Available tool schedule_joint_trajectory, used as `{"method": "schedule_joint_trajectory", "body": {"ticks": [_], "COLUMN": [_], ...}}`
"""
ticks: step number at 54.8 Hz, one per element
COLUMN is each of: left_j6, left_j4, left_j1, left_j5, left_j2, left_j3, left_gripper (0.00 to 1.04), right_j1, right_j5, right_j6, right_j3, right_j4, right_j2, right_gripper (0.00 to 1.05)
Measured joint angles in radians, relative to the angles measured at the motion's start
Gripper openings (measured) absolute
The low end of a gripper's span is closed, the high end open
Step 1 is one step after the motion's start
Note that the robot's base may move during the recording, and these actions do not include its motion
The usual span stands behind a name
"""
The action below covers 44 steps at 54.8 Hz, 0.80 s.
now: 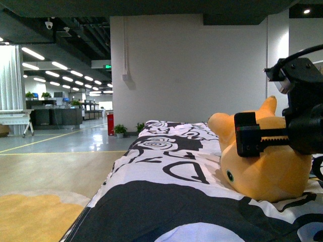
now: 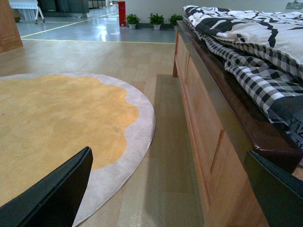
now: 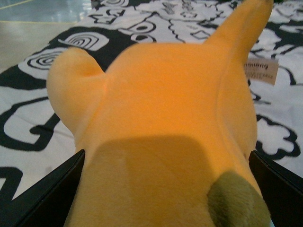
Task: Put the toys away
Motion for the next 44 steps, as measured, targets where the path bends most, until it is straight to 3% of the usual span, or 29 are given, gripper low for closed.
{"method": "schedule_joint_trajectory", "body": {"ticks": [8,19,24,29,44], "left_j6": [0.000,0.000,0.000,0.000,0.000], "left_j4": [0.000,0.000,0.000,0.000,0.000], "left_j1": [0.000,0.000,0.000,0.000,0.000], "left_j5": [0.000,0.000,0.000,0.000,0.000], "left_j2": [0.000,0.000,0.000,0.000,0.000], "left_j3": [0.000,0.000,0.000,0.000,0.000], "left_gripper": [0.99,0.99,0.99,0.99,0.99], "right_j1": [0.011,0.062,0.084,0.111,0.142], "right_j5": [-0.074,-0.095,-0.098,-0.098,-0.122], "right_j6": [0.098,0.161,0.191,0.240,0.266], "right_j3": [-0.050,-0.081,-0.088,-0.093,-0.098], "right_j4": [-0.041,-0.036,-0.035,-0.043,-0.052], "right_j2": [0.004,-0.005,-0.016,-0.044,-0.114], "right_gripper": [1.04,1.03,0.93,0.74,0.40]}}
